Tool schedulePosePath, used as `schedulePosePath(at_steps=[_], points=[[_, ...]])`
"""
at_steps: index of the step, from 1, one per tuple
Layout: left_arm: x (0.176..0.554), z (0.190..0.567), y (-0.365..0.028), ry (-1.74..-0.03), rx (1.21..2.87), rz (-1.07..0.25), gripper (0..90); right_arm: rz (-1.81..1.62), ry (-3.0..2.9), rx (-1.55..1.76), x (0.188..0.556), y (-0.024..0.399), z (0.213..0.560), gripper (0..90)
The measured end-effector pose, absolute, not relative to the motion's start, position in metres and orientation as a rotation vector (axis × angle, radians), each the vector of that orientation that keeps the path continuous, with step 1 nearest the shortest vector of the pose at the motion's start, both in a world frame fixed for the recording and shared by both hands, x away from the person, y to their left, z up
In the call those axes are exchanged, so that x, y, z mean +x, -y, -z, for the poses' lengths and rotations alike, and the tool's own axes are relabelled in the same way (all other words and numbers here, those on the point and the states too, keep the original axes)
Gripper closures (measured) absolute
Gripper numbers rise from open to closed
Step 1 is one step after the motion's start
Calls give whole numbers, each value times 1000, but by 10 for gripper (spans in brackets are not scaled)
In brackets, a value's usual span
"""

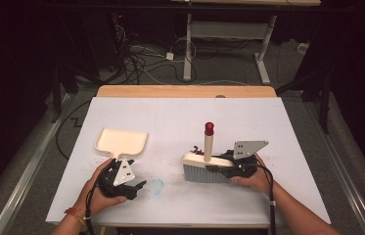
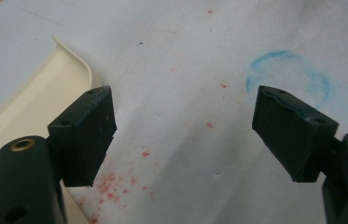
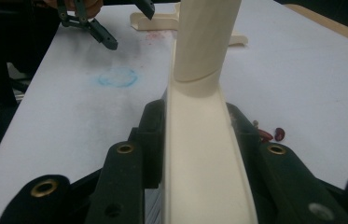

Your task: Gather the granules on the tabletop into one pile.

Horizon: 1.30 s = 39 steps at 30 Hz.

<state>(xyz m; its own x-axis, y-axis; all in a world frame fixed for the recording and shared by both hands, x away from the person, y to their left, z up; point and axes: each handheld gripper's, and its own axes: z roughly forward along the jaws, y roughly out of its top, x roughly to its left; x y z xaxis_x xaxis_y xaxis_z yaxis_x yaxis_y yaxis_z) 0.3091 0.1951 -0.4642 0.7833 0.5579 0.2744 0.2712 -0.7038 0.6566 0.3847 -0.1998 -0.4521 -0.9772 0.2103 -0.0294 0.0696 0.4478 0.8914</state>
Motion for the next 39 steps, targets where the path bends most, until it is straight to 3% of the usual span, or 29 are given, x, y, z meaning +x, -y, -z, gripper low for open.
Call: schedulePosePath(at_steps=[19, 27, 39], points=[[309, 463, -193, -598, 2356, -615, 212, -1588, -2462, 368, 415, 200, 444, 674], [308, 462, -196, -603, 2353, -626, 212, -1585, -2430, 344, 394, 205, 423, 674], [306, 458, -204, -629, 2328, -652, 212, -1536, -2392, 431, 348, 250, 394, 674]])
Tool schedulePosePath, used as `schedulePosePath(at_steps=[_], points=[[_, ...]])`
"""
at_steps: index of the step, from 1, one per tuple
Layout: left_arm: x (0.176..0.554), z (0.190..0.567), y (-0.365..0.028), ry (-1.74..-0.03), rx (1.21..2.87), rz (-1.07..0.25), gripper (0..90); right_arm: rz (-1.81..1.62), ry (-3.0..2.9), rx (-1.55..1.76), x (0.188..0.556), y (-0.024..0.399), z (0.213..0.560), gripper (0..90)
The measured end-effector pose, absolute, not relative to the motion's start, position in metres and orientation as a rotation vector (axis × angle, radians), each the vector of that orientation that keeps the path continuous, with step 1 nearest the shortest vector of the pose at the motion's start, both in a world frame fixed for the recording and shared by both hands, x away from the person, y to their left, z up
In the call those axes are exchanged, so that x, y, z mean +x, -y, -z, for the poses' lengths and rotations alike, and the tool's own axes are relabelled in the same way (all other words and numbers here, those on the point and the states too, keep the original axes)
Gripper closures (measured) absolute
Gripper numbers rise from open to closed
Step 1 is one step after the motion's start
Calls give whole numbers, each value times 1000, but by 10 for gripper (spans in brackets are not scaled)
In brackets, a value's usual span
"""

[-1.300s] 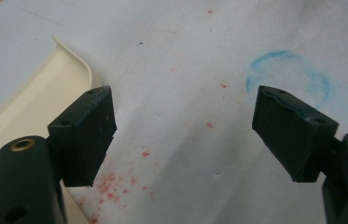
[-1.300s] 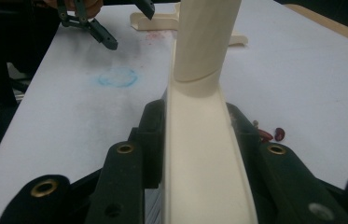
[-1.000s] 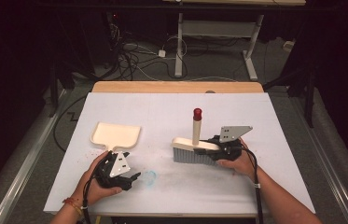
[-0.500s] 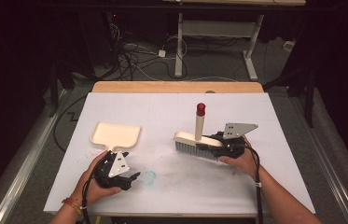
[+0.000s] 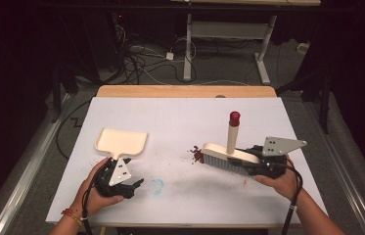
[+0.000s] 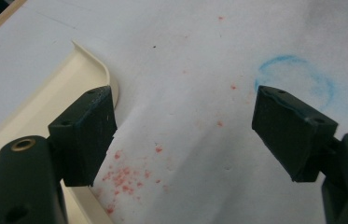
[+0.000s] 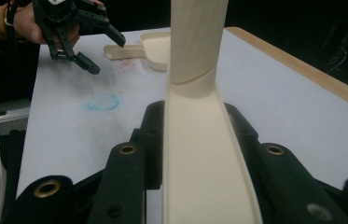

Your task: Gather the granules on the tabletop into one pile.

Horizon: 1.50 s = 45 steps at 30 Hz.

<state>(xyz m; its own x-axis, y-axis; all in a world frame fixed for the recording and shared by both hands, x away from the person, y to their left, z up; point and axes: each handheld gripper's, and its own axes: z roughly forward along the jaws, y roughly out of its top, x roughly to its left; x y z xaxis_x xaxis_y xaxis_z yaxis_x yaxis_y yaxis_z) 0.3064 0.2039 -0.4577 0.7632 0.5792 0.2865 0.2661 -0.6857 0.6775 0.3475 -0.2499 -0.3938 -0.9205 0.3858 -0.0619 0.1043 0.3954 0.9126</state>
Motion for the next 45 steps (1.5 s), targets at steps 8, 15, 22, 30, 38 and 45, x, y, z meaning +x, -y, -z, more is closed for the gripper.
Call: schedulePosePath(at_steps=[8, 15, 22, 30, 38, 45], points=[[306, 455, -207, -634, 2316, -669, 212, -1465, -2426, 557, 315, 280, 385, 675], [306, 454, -207, -633, 2314, -675, 212, -1458, -2474, 726, 295, 299, 385, 675], [307, 454, -205, -628, 2321, -673, 212, -1493, -2624, 889, 297, 312, 395, 675], [309, 455, -202, -613, 2336, -668, 212, -1366, -2739, 1049, 334, 315, 413, 674], [309, 456, -201, -612, 2349, -667, 212, -1259, -2721, 1099, 373, 319, 418, 630], [307, 456, -202, -614, 2348, -676, 212, -1211, -2635, 1156, 388, 322, 419, 474]])
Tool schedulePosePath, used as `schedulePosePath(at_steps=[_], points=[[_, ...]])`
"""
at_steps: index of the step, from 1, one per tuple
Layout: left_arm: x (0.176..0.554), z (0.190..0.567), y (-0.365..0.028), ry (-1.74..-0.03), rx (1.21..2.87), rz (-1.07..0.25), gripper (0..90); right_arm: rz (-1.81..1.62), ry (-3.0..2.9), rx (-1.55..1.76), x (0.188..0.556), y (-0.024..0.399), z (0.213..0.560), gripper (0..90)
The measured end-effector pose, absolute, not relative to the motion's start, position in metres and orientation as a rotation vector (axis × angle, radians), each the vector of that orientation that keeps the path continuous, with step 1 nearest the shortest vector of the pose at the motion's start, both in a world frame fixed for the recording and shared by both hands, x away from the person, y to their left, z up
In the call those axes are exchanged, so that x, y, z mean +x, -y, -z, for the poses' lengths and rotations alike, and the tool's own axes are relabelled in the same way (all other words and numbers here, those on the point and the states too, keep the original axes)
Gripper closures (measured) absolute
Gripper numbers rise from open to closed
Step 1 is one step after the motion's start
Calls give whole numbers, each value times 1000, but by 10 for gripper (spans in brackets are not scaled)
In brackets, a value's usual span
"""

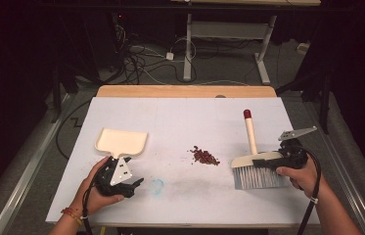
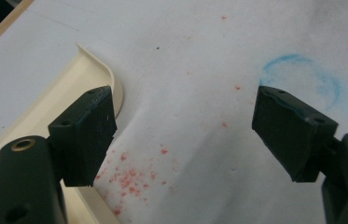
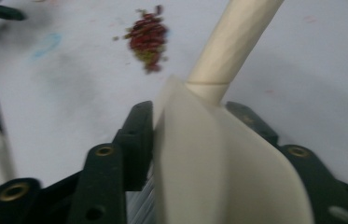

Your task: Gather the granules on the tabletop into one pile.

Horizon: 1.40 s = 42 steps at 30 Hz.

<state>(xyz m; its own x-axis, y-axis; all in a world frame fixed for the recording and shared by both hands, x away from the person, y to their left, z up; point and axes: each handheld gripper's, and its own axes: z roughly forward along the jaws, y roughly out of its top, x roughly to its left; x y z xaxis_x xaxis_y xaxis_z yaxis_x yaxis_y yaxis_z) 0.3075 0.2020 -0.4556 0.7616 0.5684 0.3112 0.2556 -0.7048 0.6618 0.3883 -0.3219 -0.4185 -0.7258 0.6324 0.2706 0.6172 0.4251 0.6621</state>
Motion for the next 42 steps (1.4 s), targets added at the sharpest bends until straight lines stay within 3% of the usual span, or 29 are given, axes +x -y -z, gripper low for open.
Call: schedulePosePath(at_steps=[2, 14, 20, 25, 34, 38, 42], points=[[307, 456, -202, -616, 2348, -675, 211, -1170, -2562, 1200, 389, 327, 414, 420], [308, 456, -200, -613, 2344, -669, 210, -1070, -2249, 1092, 372, 332, 396, 421], [308, 457, -199, -609, 2345, -665, 210, -831, -2263, 1186, 382, 320, 418, 715], [308, 457, -199, -607, 2347, -661, 210, -725, -2301, 1248, 402, 317, 441, 777], [307, 456, -199, -603, 2348, -661, 210, -661, -2287, 1211, 411, 306, 445, 715], [307, 455, -200, -607, 2338, -669, 210, -684, -2239, 1209, 408, 306, 439, 643], [307, 452, -202, -624, 2310, -683, 206, -932, -2180, 1114, 393, 303, 422, 510]])
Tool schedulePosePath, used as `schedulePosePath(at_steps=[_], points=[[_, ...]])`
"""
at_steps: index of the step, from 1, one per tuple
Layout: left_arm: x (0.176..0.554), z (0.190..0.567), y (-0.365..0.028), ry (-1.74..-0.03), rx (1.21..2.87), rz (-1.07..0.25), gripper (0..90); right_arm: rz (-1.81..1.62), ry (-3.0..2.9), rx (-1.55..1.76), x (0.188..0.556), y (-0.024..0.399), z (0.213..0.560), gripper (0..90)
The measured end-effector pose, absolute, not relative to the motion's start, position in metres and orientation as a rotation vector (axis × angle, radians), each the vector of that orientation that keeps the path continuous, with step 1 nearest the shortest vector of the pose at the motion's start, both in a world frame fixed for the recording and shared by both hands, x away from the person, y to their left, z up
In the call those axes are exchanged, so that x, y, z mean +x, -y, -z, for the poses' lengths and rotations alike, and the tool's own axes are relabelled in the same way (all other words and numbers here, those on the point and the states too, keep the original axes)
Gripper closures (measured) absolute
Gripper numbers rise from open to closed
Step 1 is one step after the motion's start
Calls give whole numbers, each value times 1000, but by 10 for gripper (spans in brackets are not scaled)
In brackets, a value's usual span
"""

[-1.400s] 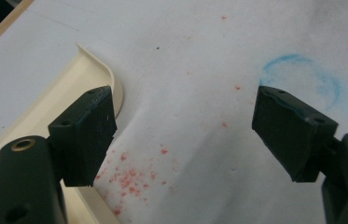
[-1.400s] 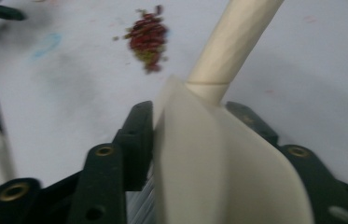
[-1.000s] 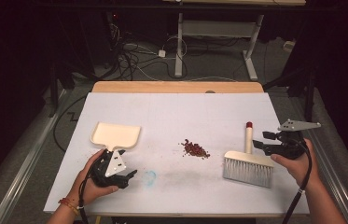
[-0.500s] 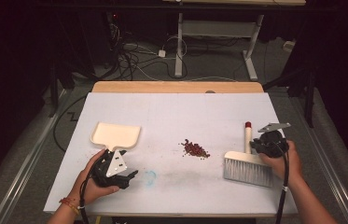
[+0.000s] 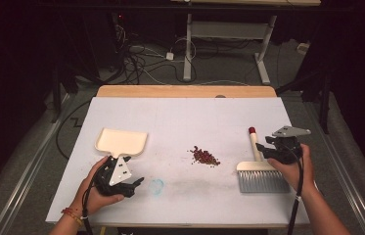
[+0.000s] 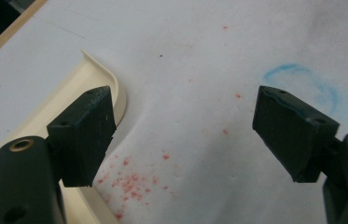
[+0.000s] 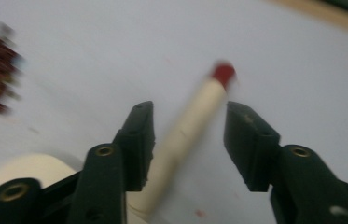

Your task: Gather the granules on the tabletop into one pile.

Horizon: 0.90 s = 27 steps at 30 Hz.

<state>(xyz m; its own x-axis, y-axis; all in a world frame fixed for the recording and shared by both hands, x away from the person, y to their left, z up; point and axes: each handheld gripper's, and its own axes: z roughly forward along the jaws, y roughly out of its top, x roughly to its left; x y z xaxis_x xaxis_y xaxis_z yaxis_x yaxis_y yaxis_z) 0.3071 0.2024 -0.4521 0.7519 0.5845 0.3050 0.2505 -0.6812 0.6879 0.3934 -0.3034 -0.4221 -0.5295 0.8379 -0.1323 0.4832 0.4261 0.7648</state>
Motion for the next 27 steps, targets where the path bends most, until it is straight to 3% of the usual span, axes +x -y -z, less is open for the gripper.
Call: schedulePosePath(at_steps=[2, 9, 18, 27], points=[[308, 451, -203, -638, 2291, -693, 201, -1071, -2124, 1002, 380, 298, 412, 418], [306, 450, -204, -669, 2259, -727, 174, -1233, -2011, 797, 332, 282, 398, 265], [300, 452, -202, -676, 2244, -742, 159, -1233, -2007, 769, 301, 272, 422, 202], [300, 452, -201, -658, 2243, -732, 159, -1182, -1986, 742, 295, 265, 420, 196]])
